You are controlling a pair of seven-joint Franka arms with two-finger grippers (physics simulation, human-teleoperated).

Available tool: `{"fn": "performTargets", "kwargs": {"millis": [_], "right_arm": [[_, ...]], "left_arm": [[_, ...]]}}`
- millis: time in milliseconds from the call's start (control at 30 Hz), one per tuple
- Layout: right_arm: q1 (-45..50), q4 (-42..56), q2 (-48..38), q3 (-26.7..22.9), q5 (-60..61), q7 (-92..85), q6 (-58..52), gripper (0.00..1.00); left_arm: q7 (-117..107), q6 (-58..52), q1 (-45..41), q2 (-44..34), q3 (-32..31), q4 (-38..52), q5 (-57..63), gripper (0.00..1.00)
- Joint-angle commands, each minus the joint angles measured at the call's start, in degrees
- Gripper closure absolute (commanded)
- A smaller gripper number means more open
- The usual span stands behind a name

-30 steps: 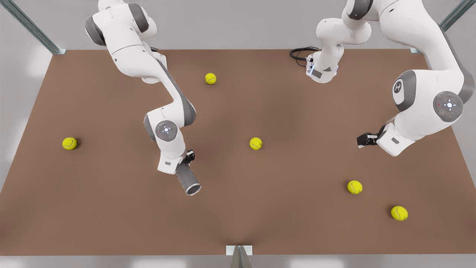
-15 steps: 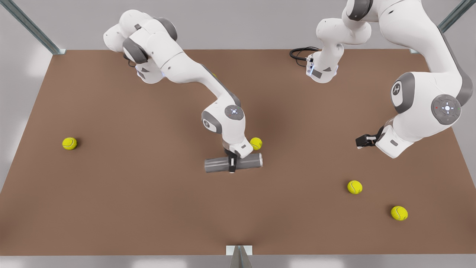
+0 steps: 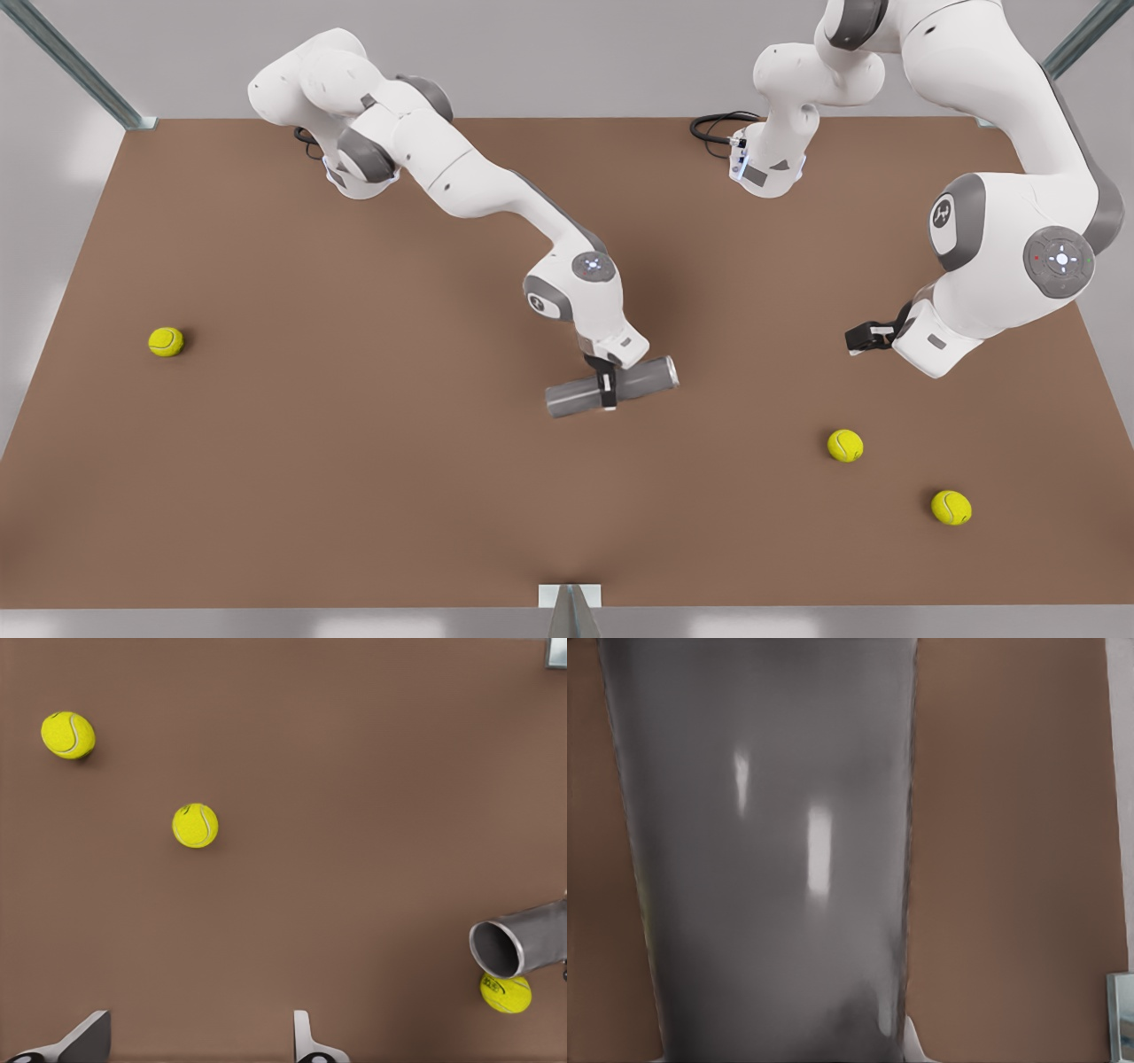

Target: Put the tennis tube upright

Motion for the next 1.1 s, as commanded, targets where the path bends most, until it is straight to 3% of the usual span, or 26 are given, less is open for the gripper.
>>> {"fn": "performTargets", "kwargs": {"millis": [0, 300, 333, 367, 800, 867, 900, 967, 1000, 1033, 1067], "right_arm": [[0.8, 1.7, 1.3, 0.1, 0.3, 14.0, 1.0, 0.33], [3.8, 4.4, 5.5, 0.1, 0.4, 21.0, 3.8, 0.30], [3.8, 4.4, 5.5, 0.1, 0.4, 20.9, 3.9, 0.21], [4.2, 4.4, 5.5, 0.0, 0.4, 20.9, 4.0, 0.00], [5.4, 4.4, 3.3, 0.1, 0.4, 20.8, 1.9, 0.00], [5.8, 4.0, -1.4, 0.4, 3.0, 20.7, -2.4, 0.00], [5.4, 3.0, -8.2, 0.5, 7.1, 20.7, -10.0, 0.00], [1.5, 0.0, -24.2, -0.7, 20.6, 21.1, -37.6, 0.00], [-6.3, -6.3, -32.6, -4.2, 26.5, 28.2, -50.9, 0.00], [-9.8, -8.7, -36.8, -11.7, 28.8, 31.6, -61.6, 0.00], [-13.2, -8.8, -39.6, -16.5, 28.4, 32.9, -66.4, 0.00]], "left_arm": [[-0.7, 0.1, 0.0, 0.0, 0.0, 0.0, 0.1, 0.00], [-0.8, 0.1, 0.0, 0.2, 0.0, 0.0, 0.1, 0.00], [-0.7, 0.1, 0.0, 0.2, 0.0, 0.0, 0.2, 0.00], [-0.7, 0.1, 0.0, 0.2, 0.0, 0.0, 0.2, 0.00], [-4.8, -0.2, -0.3, -0.3, -0.6, 0.0, 0.1, 0.00], [-9.1, -0.2, -1.8, -0.7, -0.9, 0.1, 0.0, 0.00], [-14.4, -0.2, -4.0, -0.9, -0.9, 0.1, 0.0, 0.00], [-30.2, 0.2, -8.3, -0.9, -1.0, 0.3, -0.3, 0.00], [-42.5, 1.5, -11.3, 0.3, -1.0, 1.1, -0.8, 0.00], [-57.9, 4.0, -13.6, 3.4, -1.0, 3.1, -0.8, 0.00], [-66.7, 5.1, -15.1, 5.6, -1.0, 4.6, -1.2, 0.00]]}}
